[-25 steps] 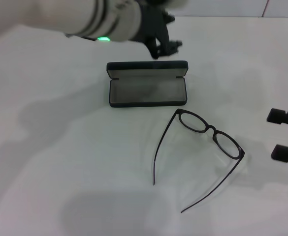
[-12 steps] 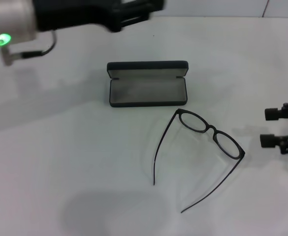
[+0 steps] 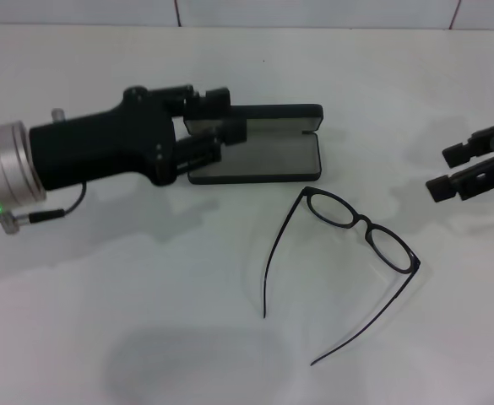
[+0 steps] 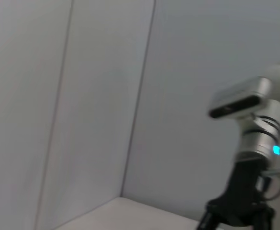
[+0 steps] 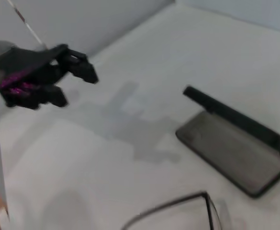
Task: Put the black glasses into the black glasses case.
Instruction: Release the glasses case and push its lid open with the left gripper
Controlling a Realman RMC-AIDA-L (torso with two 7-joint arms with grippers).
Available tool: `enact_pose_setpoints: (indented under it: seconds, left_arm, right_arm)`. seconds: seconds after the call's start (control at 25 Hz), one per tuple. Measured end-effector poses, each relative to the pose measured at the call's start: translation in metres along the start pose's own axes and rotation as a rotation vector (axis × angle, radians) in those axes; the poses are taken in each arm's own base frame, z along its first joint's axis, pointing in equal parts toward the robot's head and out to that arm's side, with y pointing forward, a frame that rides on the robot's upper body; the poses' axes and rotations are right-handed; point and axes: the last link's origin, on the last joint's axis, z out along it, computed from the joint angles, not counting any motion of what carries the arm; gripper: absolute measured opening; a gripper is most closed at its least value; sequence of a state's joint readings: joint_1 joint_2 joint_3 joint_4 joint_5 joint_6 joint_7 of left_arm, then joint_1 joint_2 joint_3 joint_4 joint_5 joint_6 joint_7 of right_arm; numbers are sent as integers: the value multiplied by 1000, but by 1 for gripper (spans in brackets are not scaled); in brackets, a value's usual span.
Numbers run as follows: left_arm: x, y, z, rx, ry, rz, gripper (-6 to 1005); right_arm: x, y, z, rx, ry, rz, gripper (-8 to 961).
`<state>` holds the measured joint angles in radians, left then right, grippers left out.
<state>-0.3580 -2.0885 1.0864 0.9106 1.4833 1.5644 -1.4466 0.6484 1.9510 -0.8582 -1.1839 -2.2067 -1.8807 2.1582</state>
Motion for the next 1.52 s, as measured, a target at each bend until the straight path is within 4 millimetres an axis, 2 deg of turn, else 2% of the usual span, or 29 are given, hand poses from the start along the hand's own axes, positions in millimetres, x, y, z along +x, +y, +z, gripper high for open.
enact_pose_setpoints:
  seconds: [0.28,0.56,0.72,0.84,0.96,1.04,1.08,1.28,1.36,1.52]
  left_arm:
    - [-15,2,-3,3,23,-1,459]
    - [-24,0,-7,34,37,-13,459]
    - [-23,-3,-7,56,37,-7,459]
    - [-12,-11,-5,82,21,25,459]
    - [8,-20,5,108,-25,83,460]
    - [33,-27,24,129,-102,164,460]
    - [33,-27,24,129,-102,164,460]
    - [69,-32,59,205,-293,323,460]
    - [79,-30,70,224,-364,374,460]
    - [93,-34,87,312,-561,501,460]
  right_arm:
    - [-17,-7,25,86,206,-12,835]
    - [-28,-10,35,102,222,-15,831]
    - [-26,-11,34,105,214,-14,829]
    - [-16,-9,33,80,176,-18,828]
    - [-1,-3,27,29,80,-48,826]
    - [8,2,20,-1,2,-71,825]
    - [17,7,13,-30,-67,-92,824]
    - [57,27,-6,-146,-346,-153,822]
    - [74,31,-7,-168,-417,-133,820]
    - [97,36,-2,-207,-499,-94,818]
